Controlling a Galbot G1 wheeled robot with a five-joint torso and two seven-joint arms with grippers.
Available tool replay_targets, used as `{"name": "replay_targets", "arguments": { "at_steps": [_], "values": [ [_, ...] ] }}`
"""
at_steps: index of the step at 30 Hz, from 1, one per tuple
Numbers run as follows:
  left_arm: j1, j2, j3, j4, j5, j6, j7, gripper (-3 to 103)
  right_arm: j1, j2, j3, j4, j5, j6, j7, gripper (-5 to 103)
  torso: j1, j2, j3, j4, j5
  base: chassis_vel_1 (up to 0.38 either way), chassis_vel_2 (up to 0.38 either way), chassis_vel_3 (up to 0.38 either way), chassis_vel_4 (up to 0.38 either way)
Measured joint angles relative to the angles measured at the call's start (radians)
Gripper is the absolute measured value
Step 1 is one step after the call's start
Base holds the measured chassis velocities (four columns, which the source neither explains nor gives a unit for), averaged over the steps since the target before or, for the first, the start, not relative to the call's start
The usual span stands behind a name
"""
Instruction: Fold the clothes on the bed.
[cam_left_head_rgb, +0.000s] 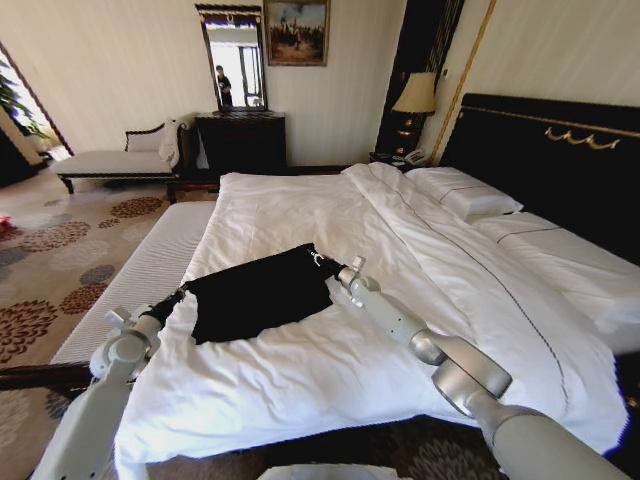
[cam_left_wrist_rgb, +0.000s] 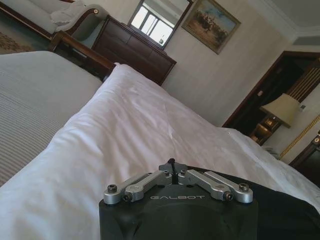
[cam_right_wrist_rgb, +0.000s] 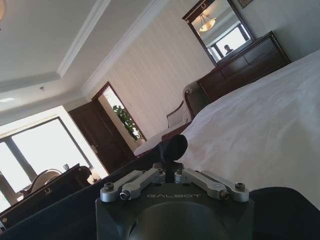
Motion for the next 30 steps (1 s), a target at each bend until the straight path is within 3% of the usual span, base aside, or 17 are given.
{"name": "replay_targets", "arguments": {
  "at_steps": [8, 15, 23, 29, 30],
  "values": [
    [0.114, 0.030, 0.007, -0.027, 0.083, -0.030, 0.005, 0, -0.103, -0.079, 0.025, 0.058, -0.013, -0.009, -0.024, 3, 0.000, 0.000, 0.000, 0.0000, -0.0001, 0.000, 0.000, 0.000, 0.000],
    [0.151, 0.021, 0.031, -0.034, 0.164, -0.044, 0.006, 0, -0.191, -0.212, 0.003, 0.199, -0.004, -0.037, -0.010, 3, 0.000, 0.000, 0.000, -0.0008, -0.0002, 0.000, 0.000, 0.000, 0.000],
    [0.161, -0.007, 0.048, -0.004, 0.214, -0.058, 0.011, 0, -0.215, -0.192, -0.001, 0.202, -0.023, -0.009, 0.007, 3, 0.000, 0.000, 0.000, -0.0002, -0.0006, 0.000, 0.000, 0.000, 0.000],
    [0.190, -0.009, 0.040, -0.048, 0.216, -0.060, 0.012, 0, -0.210, -0.155, -0.011, 0.197, -0.032, 0.003, 0.033, -1, 0.000, 0.000, 0.000, 0.0001, -0.0004, 0.000, 0.000, 0.000, 0.000],
    [0.199, -0.007, 0.037, -0.058, 0.218, -0.060, 0.013, 0, -0.210, -0.158, -0.012, 0.201, -0.033, 0.002, 0.036, 3, 0.000, 0.000, 0.000, 0.0001, -0.0003, 0.000, 0.000, 0.000, 0.000]
  ]
}}
